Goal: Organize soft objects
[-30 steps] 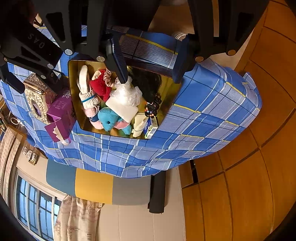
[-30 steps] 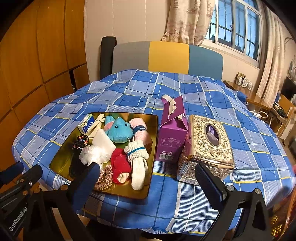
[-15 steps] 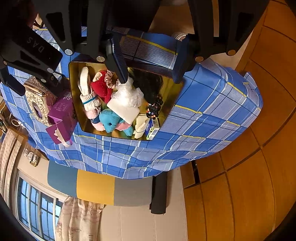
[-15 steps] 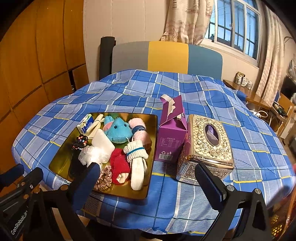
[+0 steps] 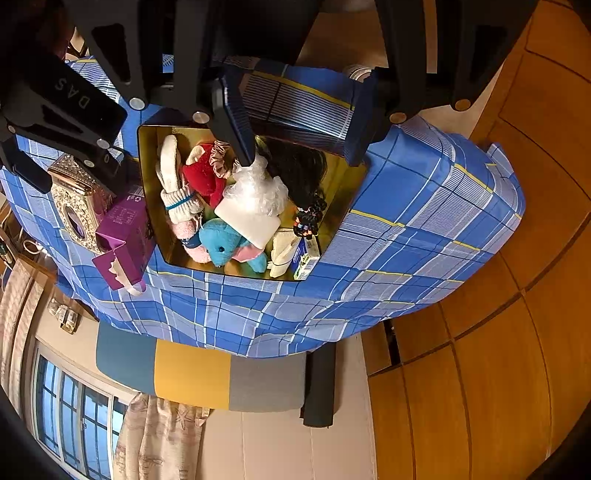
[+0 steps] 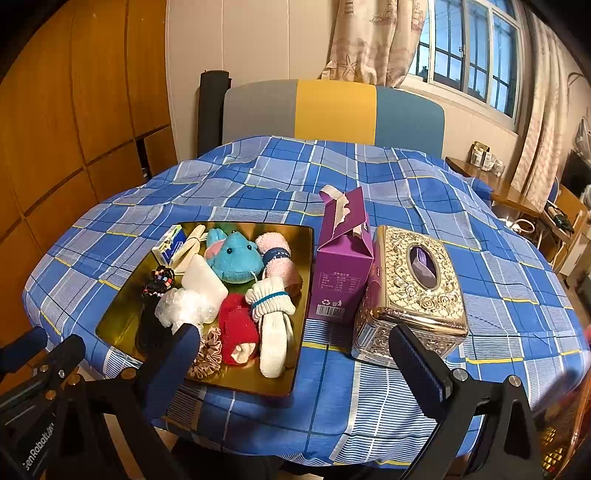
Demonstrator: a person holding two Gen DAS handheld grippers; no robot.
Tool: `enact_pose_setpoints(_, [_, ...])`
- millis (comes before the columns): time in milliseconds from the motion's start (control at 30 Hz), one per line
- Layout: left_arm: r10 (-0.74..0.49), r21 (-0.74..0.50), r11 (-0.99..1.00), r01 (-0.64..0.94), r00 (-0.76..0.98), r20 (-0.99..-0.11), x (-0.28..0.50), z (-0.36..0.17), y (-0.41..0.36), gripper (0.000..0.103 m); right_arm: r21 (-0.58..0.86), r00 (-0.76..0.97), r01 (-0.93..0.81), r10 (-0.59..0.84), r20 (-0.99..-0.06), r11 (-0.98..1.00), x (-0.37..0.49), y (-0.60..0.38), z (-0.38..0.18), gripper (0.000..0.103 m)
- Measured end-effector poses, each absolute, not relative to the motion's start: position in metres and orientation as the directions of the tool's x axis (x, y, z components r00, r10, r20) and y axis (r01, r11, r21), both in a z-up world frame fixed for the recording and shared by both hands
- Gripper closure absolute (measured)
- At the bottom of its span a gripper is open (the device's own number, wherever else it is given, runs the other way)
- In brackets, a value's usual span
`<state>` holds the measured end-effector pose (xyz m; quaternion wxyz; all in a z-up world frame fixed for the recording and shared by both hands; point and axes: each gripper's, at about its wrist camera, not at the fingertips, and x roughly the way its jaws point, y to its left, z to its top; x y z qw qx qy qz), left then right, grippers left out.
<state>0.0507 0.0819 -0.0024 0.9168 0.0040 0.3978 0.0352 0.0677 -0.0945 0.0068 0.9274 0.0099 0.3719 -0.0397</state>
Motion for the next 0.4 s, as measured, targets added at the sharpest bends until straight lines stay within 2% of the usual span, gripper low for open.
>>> enact_pose_setpoints(400, [0.078,0.046,0.997,-0.065,0.679,-0.730,0.0505,-0.0062,0.0801,0.052,-0.008,0.712,0.088,-0.068,-0.699,0.996,0.0702,-0.0951,0.0047,0.000])
